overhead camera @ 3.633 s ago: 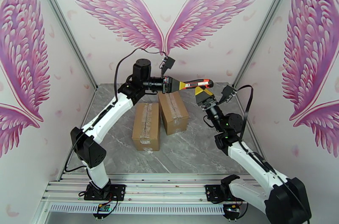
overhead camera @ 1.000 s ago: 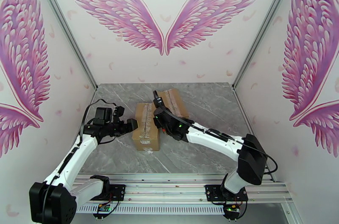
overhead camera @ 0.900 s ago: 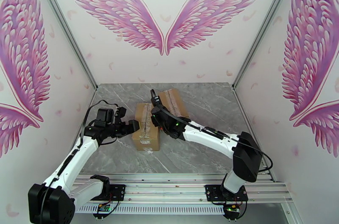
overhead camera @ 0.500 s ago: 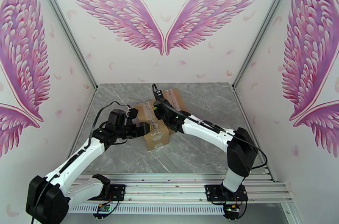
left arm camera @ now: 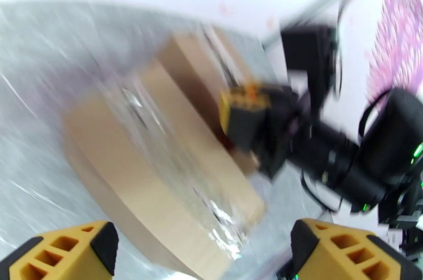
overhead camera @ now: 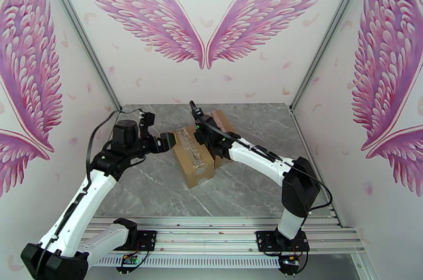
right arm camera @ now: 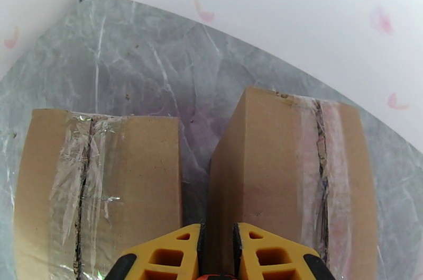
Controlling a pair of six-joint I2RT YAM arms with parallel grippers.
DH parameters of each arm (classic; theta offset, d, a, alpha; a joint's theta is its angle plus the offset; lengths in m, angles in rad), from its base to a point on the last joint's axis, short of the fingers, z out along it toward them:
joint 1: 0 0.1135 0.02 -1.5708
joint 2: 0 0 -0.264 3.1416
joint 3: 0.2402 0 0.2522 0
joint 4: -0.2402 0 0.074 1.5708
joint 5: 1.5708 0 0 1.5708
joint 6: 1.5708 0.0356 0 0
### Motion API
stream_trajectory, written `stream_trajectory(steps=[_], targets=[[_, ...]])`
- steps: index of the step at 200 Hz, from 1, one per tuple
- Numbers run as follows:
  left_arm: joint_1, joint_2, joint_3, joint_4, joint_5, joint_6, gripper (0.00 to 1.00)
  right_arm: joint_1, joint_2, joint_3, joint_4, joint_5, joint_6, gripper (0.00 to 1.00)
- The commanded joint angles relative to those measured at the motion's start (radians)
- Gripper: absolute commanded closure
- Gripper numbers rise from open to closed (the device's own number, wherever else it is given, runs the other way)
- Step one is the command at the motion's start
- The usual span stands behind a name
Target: Unpack the express box
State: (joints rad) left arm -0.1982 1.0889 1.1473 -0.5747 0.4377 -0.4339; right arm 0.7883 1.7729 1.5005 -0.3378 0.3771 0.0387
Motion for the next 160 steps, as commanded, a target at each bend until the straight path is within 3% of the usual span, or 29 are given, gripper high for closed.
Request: stream_trajectory(steps=[1, 34, 48, 94, 160], targets=[[0.041, 0.101, 0.062, -0.066, 0.032, 0.1, 0.12, 0.034, -0.067, 0.079, -0.022, -0.009, -0.058, 0.97], [0.063, 0.259, 0.133, -0.054, 0.058, 0.174, 0.16, 0.078, -0.12, 0.118, -0.01, 0.09, -0.094, 0.97], [0.068, 0.316, 0.135, -0.049, 0.061, 0.196, 0.22, 0.083, -0.133, 0.109, 0.051, 0.112, -0.105, 0.97], [0.074, 0.44, 0.182, -0.005, 0.057, 0.245, 0.38, 0.092, -0.071, 0.106, 0.272, 0.029, -0.146, 0.98], [0.069, 0.542, 0.163, 0.029, 0.072, 0.282, 0.39, 0.099, 0.031, 0.107, 0.503, -0.042, -0.175, 1.0]])
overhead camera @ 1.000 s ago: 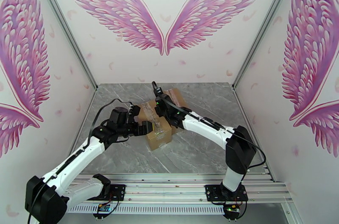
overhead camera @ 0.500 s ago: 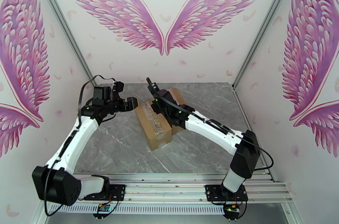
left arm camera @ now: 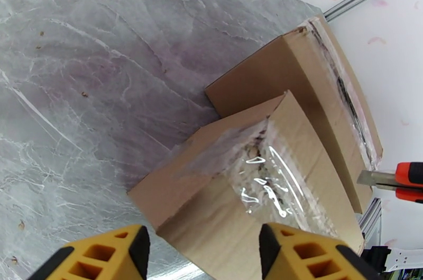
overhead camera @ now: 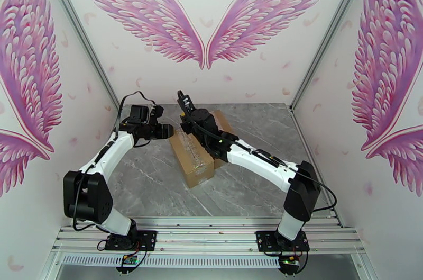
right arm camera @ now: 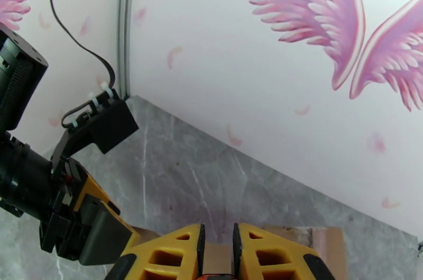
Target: Unpack the express box
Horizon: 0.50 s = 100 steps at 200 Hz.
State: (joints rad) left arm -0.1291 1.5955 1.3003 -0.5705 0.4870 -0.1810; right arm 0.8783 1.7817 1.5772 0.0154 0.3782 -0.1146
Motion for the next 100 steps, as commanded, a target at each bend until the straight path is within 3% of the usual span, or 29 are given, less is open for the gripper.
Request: stream_trajectory(steps=[1, 33, 100], targets=[[0.0, 0.037, 0.009, 0.024, 0.022, 0.03, 0.39, 0.009, 0.024, 0.03, 0.154, -0.044, -0.021, 1.0], [0.0, 0.074, 0.0, 0.033, 0.022, 0.036, 0.29, 0.012, 0.061, 0.027, 0.238, -0.071, -0.017, 1.0], [0.0, 0.102, -0.071, 0.071, 0.028, 0.025, 0.29, 0.011, 0.148, 0.026, 0.342, -0.068, -0.017, 1.0]])
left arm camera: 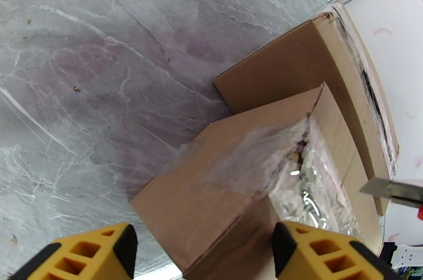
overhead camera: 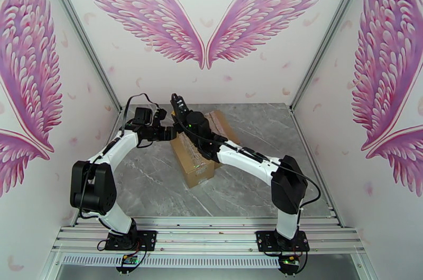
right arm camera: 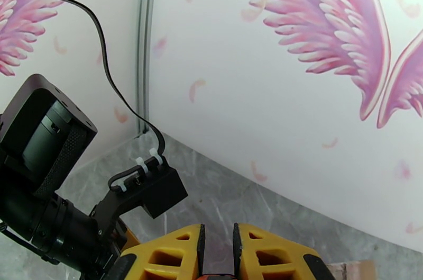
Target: Unpack the express box
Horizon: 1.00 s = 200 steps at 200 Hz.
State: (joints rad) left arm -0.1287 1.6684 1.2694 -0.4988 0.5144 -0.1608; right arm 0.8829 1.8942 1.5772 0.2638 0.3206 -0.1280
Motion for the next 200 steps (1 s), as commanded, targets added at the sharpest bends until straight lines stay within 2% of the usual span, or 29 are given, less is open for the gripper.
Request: stream_trajectory(steps=[1, 44, 129, 200], targets=[[0.0, 0.029, -0.041, -0.001, 0.001, 0.006, 0.29, 0.007, 0.036, 0.026, 0.095, -0.01, -0.004, 1.0], [0.003, 0.039, -0.056, 0.0, 0.004, 0.005, 0.31, 0.007, 0.066, -0.015, 0.194, 0.007, -0.021, 1.0], [0.006, 0.048, -0.108, 0.029, 0.003, -0.04, 0.39, 0.015, 0.067, -0.081, 0.204, 0.053, -0.056, 1.0], [0.027, 0.048, -0.132, 0.049, -0.049, -0.1, 0.46, 0.059, 0.021, -0.156, 0.218, 0.113, -0.125, 1.0]])
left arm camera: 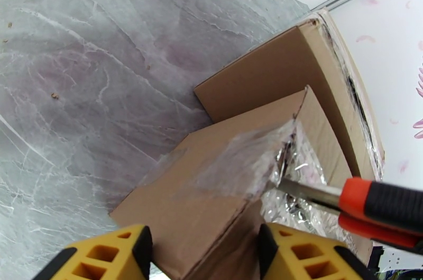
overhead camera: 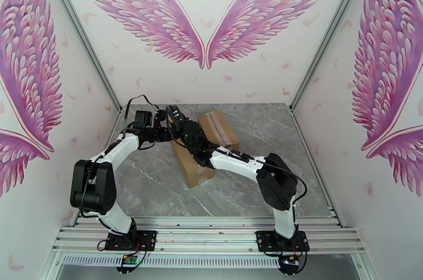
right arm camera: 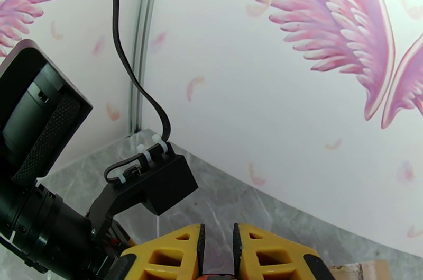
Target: Unpack the express box
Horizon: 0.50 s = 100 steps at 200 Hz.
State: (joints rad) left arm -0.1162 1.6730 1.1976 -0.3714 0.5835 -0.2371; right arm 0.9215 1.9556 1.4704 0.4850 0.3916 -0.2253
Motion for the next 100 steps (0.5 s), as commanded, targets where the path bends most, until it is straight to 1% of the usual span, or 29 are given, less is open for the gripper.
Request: stream_trajectory(steps=[1, 42, 100], targets=[[0.015, 0.044, -0.061, -0.079, -0.118, -0.025, 0.46, 0.021, -0.042, -0.051, -0.003, 0.043, -0.028, 1.0], [0.024, 0.045, -0.074, -0.066, -0.122, -0.049, 0.47, 0.034, -0.094, -0.112, 0.025, 0.076, -0.028, 1.0], [0.028, 0.049, -0.078, -0.063, -0.132, -0.063, 0.48, 0.043, -0.145, -0.16, -0.022, 0.085, -0.019, 1.0]])
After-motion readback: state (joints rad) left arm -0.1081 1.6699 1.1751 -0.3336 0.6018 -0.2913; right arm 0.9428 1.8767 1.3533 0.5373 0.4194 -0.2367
